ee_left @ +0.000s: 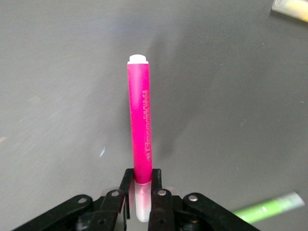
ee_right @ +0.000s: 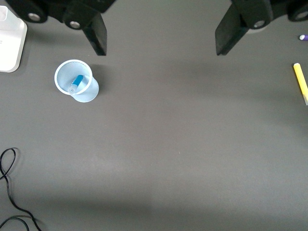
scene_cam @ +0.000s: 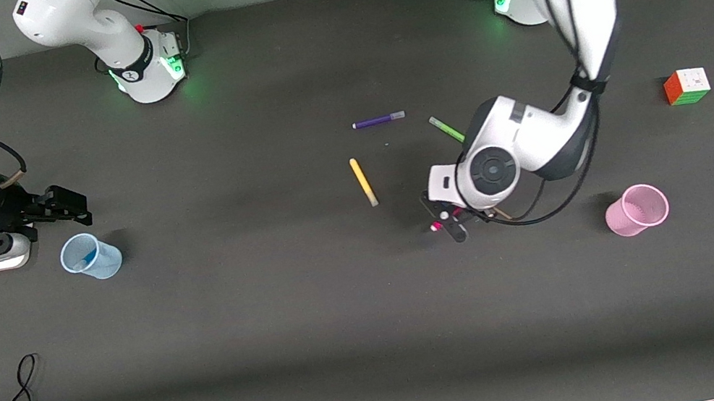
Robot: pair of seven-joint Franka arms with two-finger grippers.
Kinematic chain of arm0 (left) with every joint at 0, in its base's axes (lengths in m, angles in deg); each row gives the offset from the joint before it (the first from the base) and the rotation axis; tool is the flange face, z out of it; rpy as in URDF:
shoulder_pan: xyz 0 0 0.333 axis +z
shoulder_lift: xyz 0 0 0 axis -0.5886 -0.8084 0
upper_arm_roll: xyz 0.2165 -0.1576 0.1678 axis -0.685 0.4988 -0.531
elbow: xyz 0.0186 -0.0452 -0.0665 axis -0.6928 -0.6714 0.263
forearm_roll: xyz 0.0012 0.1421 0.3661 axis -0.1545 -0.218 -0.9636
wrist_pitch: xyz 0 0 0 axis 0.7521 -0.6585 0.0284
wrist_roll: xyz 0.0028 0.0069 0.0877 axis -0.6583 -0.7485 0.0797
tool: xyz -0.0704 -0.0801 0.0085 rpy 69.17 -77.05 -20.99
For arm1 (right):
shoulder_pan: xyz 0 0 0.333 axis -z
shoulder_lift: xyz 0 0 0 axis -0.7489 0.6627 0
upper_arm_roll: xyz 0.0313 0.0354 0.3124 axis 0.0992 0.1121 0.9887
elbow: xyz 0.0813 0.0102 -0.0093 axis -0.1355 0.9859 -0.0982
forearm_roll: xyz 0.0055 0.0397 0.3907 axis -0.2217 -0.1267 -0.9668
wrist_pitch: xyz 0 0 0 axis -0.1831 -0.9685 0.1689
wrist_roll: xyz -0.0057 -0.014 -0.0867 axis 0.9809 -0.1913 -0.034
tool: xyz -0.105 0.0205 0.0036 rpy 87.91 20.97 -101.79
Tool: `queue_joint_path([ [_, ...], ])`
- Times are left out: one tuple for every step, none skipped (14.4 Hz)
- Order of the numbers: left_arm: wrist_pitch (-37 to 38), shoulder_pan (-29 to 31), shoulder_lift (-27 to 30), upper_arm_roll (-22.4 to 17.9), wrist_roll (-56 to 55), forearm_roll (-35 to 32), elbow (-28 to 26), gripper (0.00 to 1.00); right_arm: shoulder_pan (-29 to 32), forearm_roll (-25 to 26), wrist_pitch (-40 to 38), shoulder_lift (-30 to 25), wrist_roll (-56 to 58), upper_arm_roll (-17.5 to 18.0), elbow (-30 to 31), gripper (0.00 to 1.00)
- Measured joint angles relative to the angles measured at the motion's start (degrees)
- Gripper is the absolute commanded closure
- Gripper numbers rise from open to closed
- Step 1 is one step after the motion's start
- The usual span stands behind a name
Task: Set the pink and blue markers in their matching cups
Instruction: 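Carry the pink marker with the left gripper over the pink cup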
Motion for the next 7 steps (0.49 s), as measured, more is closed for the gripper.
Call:
queue_joint_path([
  [2.81, 1.42, 2.34, -0.01, 0.5, 1.46, 0.38, 0.97, 0.02, 0.0, -0.01, 0.01, 0.0, -0.04, -0.01, 0.0],
  [5.69, 2.95, 4.92, -0.03, 1.06, 2.83, 0.62, 0.97, 0.02, 0.0, -0.01, 0.02, 0.0, -0.07, -0.01, 0.0],
  [8.39, 4.49, 7.25, -0.08, 1.39, 3.56, 0.67, 0.98, 0.03, 0.0, -0.04, 0.04, 0.0, -0.08, -0.01, 0.0],
  [11.05, 6.16, 9.17, -0.14, 1.64, 3.94, 0.75, 0.98, 0.03, 0.0, -0.06, 0.07, 0.0, -0.09, -0.01, 0.0],
  [13.98, 7.97, 10.52, -0.22, 2.08, 4.05, 1.12, 0.99, 0.03, 0.0, -0.08, 0.13, 0.0, -0.09, -0.01, 0.0],
  [17.14, 9.81, 11.21, -0.35, 2.76, 4.04, 1.94, 1.0, 0.03, 0.0, -0.1, 0.26, 0.0, -0.09, -0.01, 0.0],
  [20.35, 11.88, 11.41, -0.51, 3.67, 4.04, 3.25, 1.0, 0.02, -0.01, -0.12, 0.47, 0.0, -0.09, -0.01, 0.0],
])
